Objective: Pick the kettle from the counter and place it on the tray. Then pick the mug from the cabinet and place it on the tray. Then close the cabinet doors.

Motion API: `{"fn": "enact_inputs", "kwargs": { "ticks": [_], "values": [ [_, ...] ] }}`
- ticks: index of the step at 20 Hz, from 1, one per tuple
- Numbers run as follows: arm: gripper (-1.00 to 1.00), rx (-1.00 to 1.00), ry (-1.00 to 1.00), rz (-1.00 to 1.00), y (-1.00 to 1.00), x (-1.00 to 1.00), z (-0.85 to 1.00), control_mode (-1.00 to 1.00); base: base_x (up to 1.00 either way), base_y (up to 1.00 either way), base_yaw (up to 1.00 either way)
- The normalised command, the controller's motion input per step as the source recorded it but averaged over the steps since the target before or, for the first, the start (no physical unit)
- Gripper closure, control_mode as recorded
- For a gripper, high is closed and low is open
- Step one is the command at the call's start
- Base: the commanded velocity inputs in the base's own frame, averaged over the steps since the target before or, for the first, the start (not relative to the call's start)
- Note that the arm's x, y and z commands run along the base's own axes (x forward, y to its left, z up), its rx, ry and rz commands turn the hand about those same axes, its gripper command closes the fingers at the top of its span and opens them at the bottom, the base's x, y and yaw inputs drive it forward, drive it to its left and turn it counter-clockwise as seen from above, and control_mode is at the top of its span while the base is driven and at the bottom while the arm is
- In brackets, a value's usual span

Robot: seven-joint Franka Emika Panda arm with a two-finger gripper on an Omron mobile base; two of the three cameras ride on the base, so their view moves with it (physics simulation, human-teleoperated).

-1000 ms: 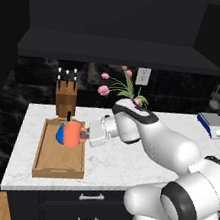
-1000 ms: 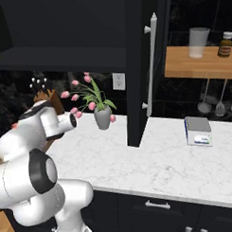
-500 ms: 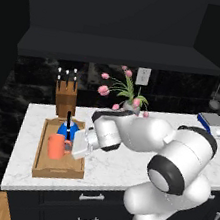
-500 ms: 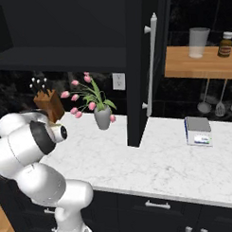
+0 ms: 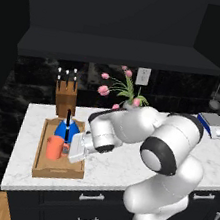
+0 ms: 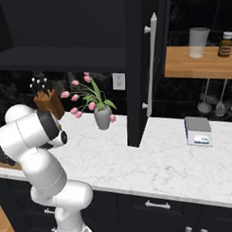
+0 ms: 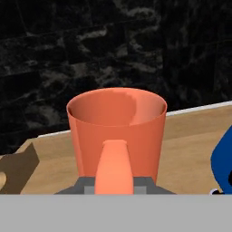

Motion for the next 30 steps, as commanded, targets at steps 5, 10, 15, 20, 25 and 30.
{"fn": "enact_inputs", "kwargs": {
  "ticks": [5,10,15,20,25,30],
  "values": [
    [1.00,0.00,-0.04,0.00,0.01,0.09,-0.29,-1.00,0.00,0.00,0.00],
    [-1.00,0.00,-0.11,0.05,0.00,-0.13,-0.07,-1.00,0.00,0.00,0.00],
    [-1.00,0.00,-0.02,0.01,0.00,-0.04,0.00,-1.00,0.00,0.00,0.00],
    [-1.00,0.00,0.00,0.00,-0.12,0.00,0.31,-1.00,0.00,0.00,0.00],
    [-1.00,0.00,0.02,-0.03,-0.34,-0.21,0.68,-1.00,0.00,0.00,0.00],
    [-1.00,0.00,0.00,-0.05,-0.42,-0.93,0.97,-1.00,0.00,0.00,0.00]
  ]
}}
